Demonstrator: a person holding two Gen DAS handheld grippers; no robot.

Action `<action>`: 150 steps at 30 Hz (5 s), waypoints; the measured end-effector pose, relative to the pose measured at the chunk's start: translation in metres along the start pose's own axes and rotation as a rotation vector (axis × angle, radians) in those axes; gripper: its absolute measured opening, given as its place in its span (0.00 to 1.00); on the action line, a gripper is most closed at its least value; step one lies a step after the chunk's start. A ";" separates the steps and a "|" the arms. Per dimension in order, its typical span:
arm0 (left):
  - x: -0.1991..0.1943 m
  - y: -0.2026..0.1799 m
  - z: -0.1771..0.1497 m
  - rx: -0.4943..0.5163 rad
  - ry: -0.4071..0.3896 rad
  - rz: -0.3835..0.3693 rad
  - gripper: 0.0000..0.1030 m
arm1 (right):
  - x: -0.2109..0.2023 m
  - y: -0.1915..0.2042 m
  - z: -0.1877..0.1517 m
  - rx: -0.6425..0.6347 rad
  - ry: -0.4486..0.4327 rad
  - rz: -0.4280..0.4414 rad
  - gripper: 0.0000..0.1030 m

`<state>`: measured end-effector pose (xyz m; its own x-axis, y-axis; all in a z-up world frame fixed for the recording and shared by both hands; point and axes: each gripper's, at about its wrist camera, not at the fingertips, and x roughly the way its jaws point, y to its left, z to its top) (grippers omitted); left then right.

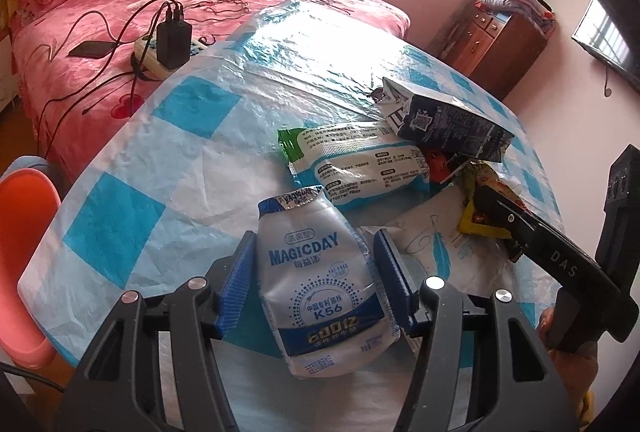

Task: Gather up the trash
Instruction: 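Grasp the white MAGICDAY yogurt bag with the left tool while the right tool grasps the yellow snack bag, then carry both bags over the orange bucket and open both tools to drop them, then move both open tools back over the remaining trash on the table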

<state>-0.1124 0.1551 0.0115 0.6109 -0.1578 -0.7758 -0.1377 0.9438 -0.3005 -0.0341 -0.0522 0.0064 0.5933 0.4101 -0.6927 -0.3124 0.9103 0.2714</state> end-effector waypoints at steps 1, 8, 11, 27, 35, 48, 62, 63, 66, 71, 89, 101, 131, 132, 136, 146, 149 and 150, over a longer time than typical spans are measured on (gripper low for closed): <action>-0.001 0.001 0.000 0.001 -0.002 -0.006 0.58 | 0.000 -0.001 0.000 0.008 -0.001 0.004 0.50; -0.006 0.014 0.002 -0.013 -0.026 -0.035 0.58 | -0.013 -0.007 0.000 0.060 -0.020 0.049 0.48; -0.010 0.021 0.003 -0.015 -0.038 -0.042 0.58 | -0.019 -0.005 0.002 0.076 -0.031 0.075 0.47; -0.031 0.055 0.002 -0.055 -0.081 -0.071 0.58 | -0.037 0.033 0.002 0.068 -0.059 0.182 0.46; -0.038 0.071 0.001 -0.081 -0.099 -0.082 0.58 | -0.034 0.063 -0.005 0.033 -0.026 0.202 0.46; -0.045 0.100 -0.003 -0.133 -0.113 -0.095 0.58 | -0.029 0.103 -0.006 0.006 0.011 0.272 0.46; -0.073 0.161 -0.005 -0.243 -0.177 -0.015 0.59 | -0.003 0.177 -0.006 -0.080 0.089 0.423 0.46; -0.077 0.170 -0.005 -0.259 -0.186 0.000 0.59 | 0.000 0.185 -0.007 -0.093 0.100 0.433 0.46; -0.086 0.193 -0.007 -0.305 -0.206 0.039 0.59 | 0.009 0.206 -0.009 -0.127 0.123 0.462 0.46; -0.100 0.232 -0.013 -0.379 -0.240 0.109 0.59 | 0.023 0.248 -0.013 -0.207 0.159 0.507 0.47; -0.100 0.313 -0.039 -0.540 -0.232 0.247 0.74 | 0.062 0.288 -0.028 -0.237 0.219 0.446 0.86; -0.088 0.275 -0.036 -0.461 -0.192 0.191 0.76 | 0.039 0.230 -0.023 -0.184 0.119 0.276 0.90; -0.072 0.132 -0.009 -0.181 -0.117 0.073 0.79 | -0.022 0.125 -0.008 -0.158 -0.118 0.003 0.90; -0.071 0.128 -0.008 -0.174 -0.114 0.069 0.79 | -0.023 0.120 -0.007 -0.153 -0.123 -0.010 0.90; -0.065 0.106 -0.008 -0.130 -0.099 0.053 0.79 | -0.029 0.101 -0.006 -0.131 -0.136 -0.041 0.90; -0.054 0.059 -0.010 -0.046 -0.069 0.018 0.79 | -0.043 0.059 -0.004 -0.089 -0.174 -0.125 0.90; -0.049 0.046 -0.011 -0.025 -0.059 0.011 0.79 | -0.044 0.048 -0.003 -0.078 -0.178 -0.145 0.90; -0.048 0.042 -0.011 -0.017 -0.055 0.009 0.79 | -0.045 0.045 -0.003 -0.074 -0.178 -0.149 0.90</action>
<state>-0.1561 0.1987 0.0299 0.6515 -0.1330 -0.7469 -0.1559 0.9400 -0.3034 -0.0770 -0.0293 0.0476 0.7566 0.2805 -0.5906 -0.2609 0.9578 0.1206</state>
